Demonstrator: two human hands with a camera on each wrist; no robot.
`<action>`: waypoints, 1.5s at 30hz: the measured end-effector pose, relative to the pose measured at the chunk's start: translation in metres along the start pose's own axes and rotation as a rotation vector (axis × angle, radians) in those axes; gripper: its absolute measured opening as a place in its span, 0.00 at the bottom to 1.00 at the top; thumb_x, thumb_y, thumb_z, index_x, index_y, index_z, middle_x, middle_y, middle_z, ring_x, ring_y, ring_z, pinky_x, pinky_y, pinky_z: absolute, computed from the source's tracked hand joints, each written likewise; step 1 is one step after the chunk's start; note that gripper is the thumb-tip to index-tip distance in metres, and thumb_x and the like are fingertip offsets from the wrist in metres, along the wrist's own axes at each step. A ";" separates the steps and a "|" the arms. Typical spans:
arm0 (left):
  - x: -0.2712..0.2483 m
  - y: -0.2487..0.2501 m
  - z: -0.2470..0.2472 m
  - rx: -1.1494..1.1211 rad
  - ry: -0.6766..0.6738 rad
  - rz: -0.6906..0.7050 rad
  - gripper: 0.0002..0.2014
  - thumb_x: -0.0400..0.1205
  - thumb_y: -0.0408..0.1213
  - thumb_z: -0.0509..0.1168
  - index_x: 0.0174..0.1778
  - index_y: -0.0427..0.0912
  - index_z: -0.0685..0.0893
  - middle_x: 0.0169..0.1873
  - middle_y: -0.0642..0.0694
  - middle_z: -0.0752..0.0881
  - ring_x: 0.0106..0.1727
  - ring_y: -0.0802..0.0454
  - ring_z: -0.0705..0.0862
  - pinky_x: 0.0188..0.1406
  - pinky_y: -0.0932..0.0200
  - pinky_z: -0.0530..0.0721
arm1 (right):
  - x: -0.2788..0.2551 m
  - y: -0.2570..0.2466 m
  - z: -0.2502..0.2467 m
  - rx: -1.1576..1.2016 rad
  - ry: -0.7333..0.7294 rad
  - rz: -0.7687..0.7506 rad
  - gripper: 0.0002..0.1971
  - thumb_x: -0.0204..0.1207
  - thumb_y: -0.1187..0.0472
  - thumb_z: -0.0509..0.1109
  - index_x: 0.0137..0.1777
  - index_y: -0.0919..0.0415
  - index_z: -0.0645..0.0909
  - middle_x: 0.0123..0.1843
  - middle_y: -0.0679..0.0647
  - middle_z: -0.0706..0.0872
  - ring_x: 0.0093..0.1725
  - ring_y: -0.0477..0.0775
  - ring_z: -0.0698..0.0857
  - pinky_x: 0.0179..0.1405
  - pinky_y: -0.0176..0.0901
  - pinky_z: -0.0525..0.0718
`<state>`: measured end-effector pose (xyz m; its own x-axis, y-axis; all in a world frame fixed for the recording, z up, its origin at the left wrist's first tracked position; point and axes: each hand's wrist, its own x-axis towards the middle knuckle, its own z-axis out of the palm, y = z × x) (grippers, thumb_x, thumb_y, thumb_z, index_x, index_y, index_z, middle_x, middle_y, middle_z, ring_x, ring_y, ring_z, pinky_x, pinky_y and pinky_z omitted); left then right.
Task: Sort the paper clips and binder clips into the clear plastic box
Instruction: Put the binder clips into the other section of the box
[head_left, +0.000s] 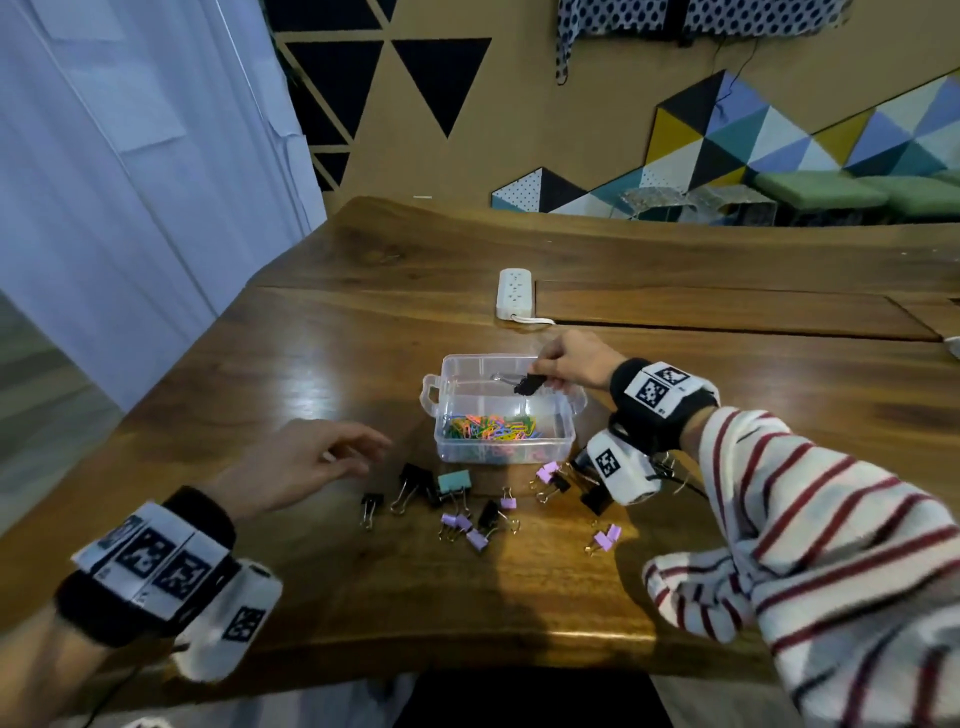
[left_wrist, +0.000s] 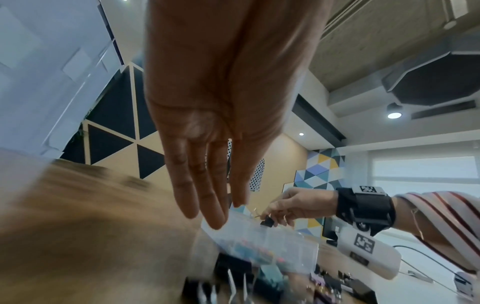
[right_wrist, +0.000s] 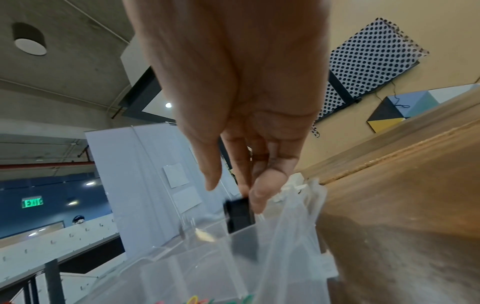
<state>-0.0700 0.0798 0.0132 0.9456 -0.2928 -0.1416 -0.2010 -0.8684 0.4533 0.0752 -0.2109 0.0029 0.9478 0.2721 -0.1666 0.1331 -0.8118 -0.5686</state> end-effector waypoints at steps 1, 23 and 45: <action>-0.004 -0.003 0.003 0.013 -0.030 -0.021 0.17 0.80 0.36 0.64 0.64 0.54 0.79 0.54 0.60 0.85 0.51 0.71 0.83 0.61 0.61 0.82 | -0.002 -0.002 0.001 -0.025 -0.008 -0.012 0.14 0.77 0.53 0.67 0.51 0.65 0.85 0.39 0.58 0.86 0.34 0.52 0.82 0.44 0.47 0.84; 0.065 0.020 0.044 0.326 -0.215 -0.060 0.22 0.73 0.49 0.71 0.59 0.46 0.76 0.58 0.45 0.80 0.56 0.49 0.77 0.59 0.49 0.80 | -0.116 0.049 0.027 -0.684 -0.223 -0.389 0.16 0.75 0.62 0.65 0.62 0.50 0.70 0.61 0.55 0.75 0.61 0.55 0.76 0.59 0.54 0.81; -0.013 -0.013 0.003 -1.342 0.018 -0.246 0.15 0.81 0.23 0.53 0.60 0.29 0.80 0.57 0.35 0.87 0.49 0.52 0.90 0.44 0.67 0.89 | -0.071 0.023 -0.020 1.215 -0.053 0.084 0.08 0.74 0.74 0.64 0.52 0.68 0.77 0.41 0.59 0.86 0.32 0.46 0.89 0.27 0.28 0.86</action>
<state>-0.0808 0.0939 0.0064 0.9260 -0.1740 -0.3350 0.3622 0.1593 0.9184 0.0171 -0.2592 0.0181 0.9236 0.2859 -0.2553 -0.3126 0.1764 -0.9334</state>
